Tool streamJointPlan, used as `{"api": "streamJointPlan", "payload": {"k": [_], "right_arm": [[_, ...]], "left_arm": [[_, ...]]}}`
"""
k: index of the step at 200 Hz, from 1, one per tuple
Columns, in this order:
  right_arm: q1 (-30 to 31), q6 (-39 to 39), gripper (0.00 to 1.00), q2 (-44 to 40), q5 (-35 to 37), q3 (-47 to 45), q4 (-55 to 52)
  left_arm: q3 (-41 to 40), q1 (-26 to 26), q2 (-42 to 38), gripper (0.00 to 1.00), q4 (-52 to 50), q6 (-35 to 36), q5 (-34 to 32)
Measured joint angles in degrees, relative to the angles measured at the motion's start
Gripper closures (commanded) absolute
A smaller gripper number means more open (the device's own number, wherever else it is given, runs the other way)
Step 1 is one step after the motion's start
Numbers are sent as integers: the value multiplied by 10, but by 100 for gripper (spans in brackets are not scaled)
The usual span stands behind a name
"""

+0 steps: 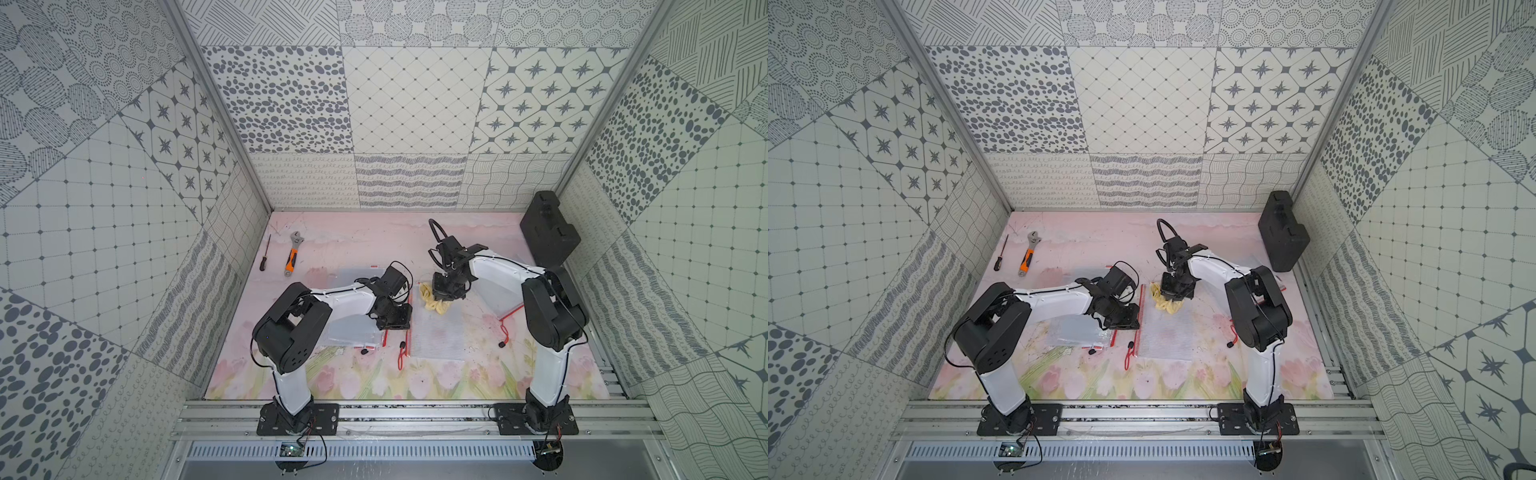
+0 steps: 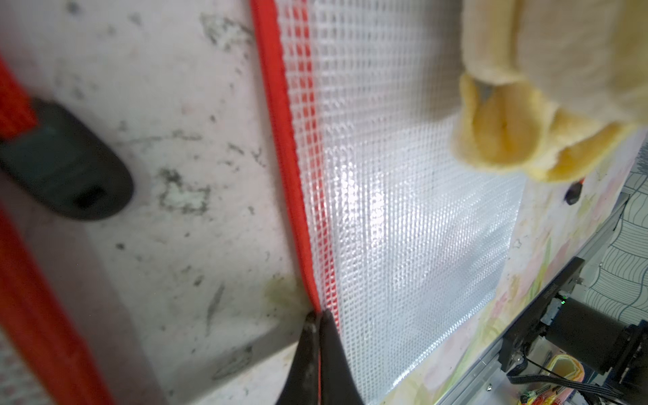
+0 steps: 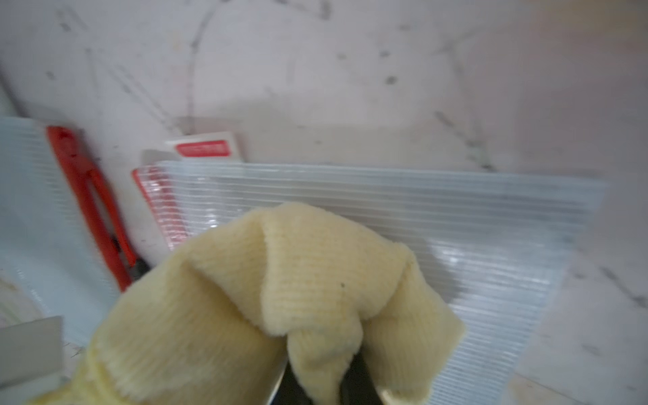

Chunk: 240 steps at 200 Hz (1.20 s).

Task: Wipe the document bag
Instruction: Wipe the dirt from the document bag.

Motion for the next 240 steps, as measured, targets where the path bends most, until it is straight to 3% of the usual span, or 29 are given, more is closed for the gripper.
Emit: {"api": "streamJointPlan", "payload": {"k": [61,109,147,177,208,240], "right_arm": [[9,25,100,90,-65,85,35],[-43,12,100,44,-81,5,63],[-104,-7,100,4,-31,-30,32],[-40,-9,100,0,21,-19,16],[46,-1,100,13,5,-10,18],[52,2,100,30,-14,8,12]], "left_arm": [[1,0,-5,100,-17,13,-5],[1,0,-5,100,-11,14,-12],[1,0,-5,100,-7,19,-11],[1,0,-2,100,-17,23,-6],[6,0,0,100,-23,24,-3],[8,0,1,100,-30,24,-2]]}}
